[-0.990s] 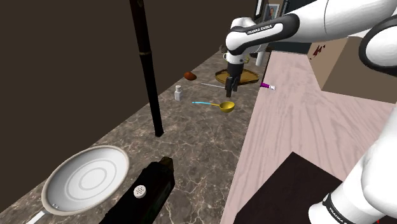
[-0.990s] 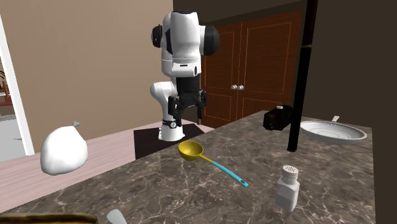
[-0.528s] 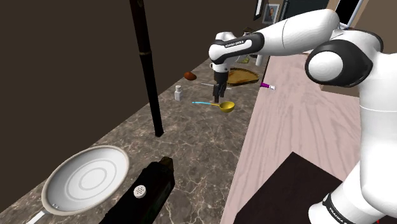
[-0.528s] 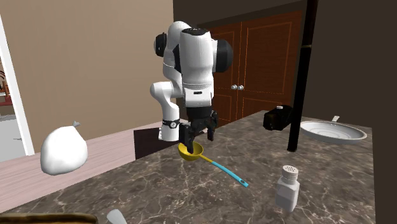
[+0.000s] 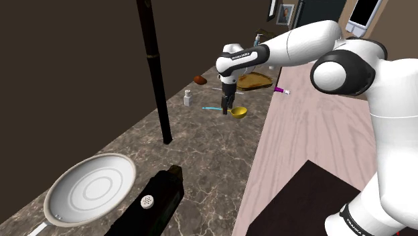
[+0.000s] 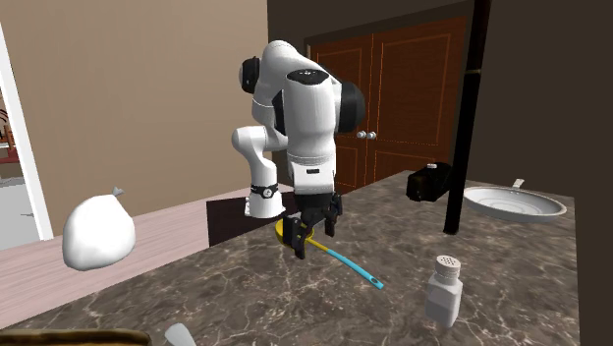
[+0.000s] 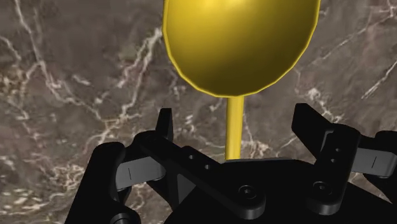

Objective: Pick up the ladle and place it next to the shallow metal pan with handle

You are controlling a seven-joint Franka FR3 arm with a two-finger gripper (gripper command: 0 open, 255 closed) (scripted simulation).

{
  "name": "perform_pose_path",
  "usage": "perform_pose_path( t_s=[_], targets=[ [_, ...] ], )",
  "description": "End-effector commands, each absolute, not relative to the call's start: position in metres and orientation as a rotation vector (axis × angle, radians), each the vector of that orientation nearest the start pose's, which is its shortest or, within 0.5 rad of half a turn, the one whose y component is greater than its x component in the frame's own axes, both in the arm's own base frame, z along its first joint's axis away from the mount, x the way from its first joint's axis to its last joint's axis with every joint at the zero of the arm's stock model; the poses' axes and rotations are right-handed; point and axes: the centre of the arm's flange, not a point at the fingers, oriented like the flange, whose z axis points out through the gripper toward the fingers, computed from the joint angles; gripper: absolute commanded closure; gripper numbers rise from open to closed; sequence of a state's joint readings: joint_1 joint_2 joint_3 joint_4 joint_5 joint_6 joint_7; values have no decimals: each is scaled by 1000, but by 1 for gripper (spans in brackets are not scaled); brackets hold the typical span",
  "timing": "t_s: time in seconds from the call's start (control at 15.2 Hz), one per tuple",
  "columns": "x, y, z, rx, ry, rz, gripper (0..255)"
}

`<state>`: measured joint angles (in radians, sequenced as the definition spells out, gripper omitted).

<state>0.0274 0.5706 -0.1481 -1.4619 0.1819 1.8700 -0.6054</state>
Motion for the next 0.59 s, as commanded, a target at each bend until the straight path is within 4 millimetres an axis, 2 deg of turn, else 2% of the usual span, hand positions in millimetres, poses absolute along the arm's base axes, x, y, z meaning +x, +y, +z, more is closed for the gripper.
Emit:
perform_pose_path(
  t_s=[0.0, 0.46, 0.53],
  targets=[
    [687, -52, 332, -2929, -646, 171, 0],
    [687, -52, 332, -2929, -646, 171, 0],
    [687, -52, 332, -2929, -646, 171, 255]
  ],
)
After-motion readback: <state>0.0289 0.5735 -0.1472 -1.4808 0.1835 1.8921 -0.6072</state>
